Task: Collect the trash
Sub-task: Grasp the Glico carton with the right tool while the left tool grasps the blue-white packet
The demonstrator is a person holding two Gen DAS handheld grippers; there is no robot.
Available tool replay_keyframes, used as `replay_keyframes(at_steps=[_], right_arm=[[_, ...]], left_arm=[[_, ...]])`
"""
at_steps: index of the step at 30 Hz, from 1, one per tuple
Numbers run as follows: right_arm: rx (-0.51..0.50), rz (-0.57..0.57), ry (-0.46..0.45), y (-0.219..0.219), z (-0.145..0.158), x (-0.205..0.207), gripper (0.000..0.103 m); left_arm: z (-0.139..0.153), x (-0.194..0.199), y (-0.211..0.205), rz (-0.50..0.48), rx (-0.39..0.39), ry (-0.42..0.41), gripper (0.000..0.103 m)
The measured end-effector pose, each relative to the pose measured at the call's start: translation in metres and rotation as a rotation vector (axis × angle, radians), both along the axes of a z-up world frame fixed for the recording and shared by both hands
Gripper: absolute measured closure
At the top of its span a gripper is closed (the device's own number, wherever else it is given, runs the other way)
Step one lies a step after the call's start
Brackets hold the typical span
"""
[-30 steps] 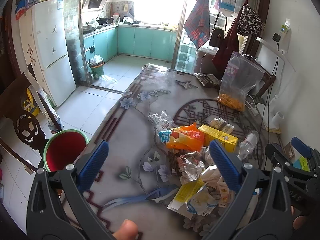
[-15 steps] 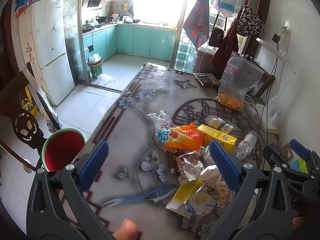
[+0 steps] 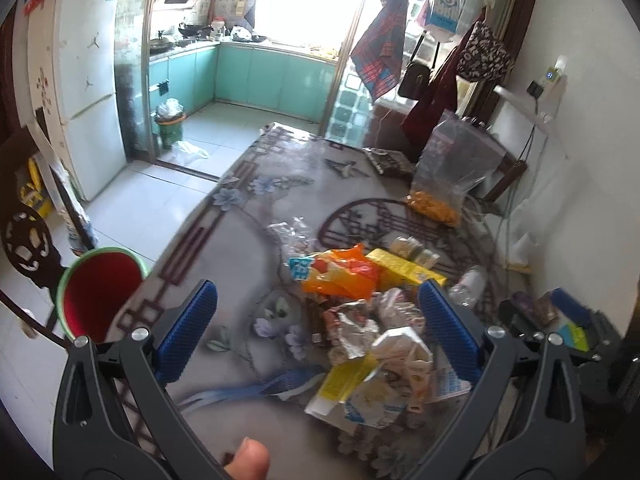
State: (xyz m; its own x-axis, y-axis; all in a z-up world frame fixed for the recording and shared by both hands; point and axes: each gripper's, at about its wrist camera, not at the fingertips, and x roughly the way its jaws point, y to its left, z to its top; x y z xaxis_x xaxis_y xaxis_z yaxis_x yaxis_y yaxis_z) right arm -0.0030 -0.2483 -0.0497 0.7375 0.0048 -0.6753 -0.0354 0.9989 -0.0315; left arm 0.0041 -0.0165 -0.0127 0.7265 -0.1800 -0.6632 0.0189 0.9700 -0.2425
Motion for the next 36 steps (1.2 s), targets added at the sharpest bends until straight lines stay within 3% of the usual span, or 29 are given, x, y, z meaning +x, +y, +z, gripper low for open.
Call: replay_keyframes(at_steps=[5,7,10,12,13,14,19,21,22,24,26,31,34,36], right_arm=[[-0.092,0.096,-0.026,-0.010,-0.001,-0.006,0.007],[-0.048,0.173,0.015,-0.021,-0.008,-0.009,0.007],[0.048,0.255,0.123,-0.028,-0.033,-0.012,0.007],[0.092,0.252,0.174,-0.025,-0.057,-0.012,0.021],[0.106,0.245,0.191,-0.022,-0.066,-0.011,0.034],[0.120,0.246,0.207,-0.018,-0.075,-0.008,0.039],[0.111,0.289,0.274,0.012,-0.113,0.009,0.033],[0.059,0.269,0.284,0.017,-0.122,0.014,0.039],[0.060,0.262,0.300,0.016,-0.125,0.018,0.067],[0.084,0.245,0.281,0.011,-0.121,0.018,0.069],[0.110,0.234,0.233,0.002,-0.105,0.012,0.083],[0.133,0.190,0.094,-0.026,-0.054,-0.007,0.084],[0.122,0.175,0.052,-0.033,-0.037,-0.017,0.084],[0.112,0.163,0.041,-0.039,-0.031,-0.026,0.084]], left_arm=[[-0.006,-0.005,0.005,0.019,0.038,-0.017,0.004],[-0.012,-0.007,0.010,0.026,0.079,-0.036,0.004],[-0.034,-0.007,0.013,0.015,0.147,0.017,0.004],[-0.048,-0.006,0.013,0.007,0.166,0.051,0.004],[-0.055,-0.005,0.013,0.007,0.174,0.068,0.004],[-0.060,-0.005,0.012,0.006,0.175,0.084,0.004],[-0.088,-0.004,0.004,-0.055,0.142,0.164,0.004],[-0.092,-0.009,0.000,-0.084,0.135,0.175,0.004],[-0.093,-0.011,-0.002,-0.100,0.126,0.179,0.004],[-0.098,-0.015,-0.006,-0.143,0.103,0.189,0.004],[-0.105,-0.017,-0.011,-0.178,0.077,0.202,0.005],[-0.131,-0.015,-0.043,-0.297,0.061,0.257,0.022],[-0.153,-0.007,-0.058,-0.359,0.047,0.349,0.023],[-0.155,-0.012,-0.058,-0.374,0.044,0.353,0.023]])
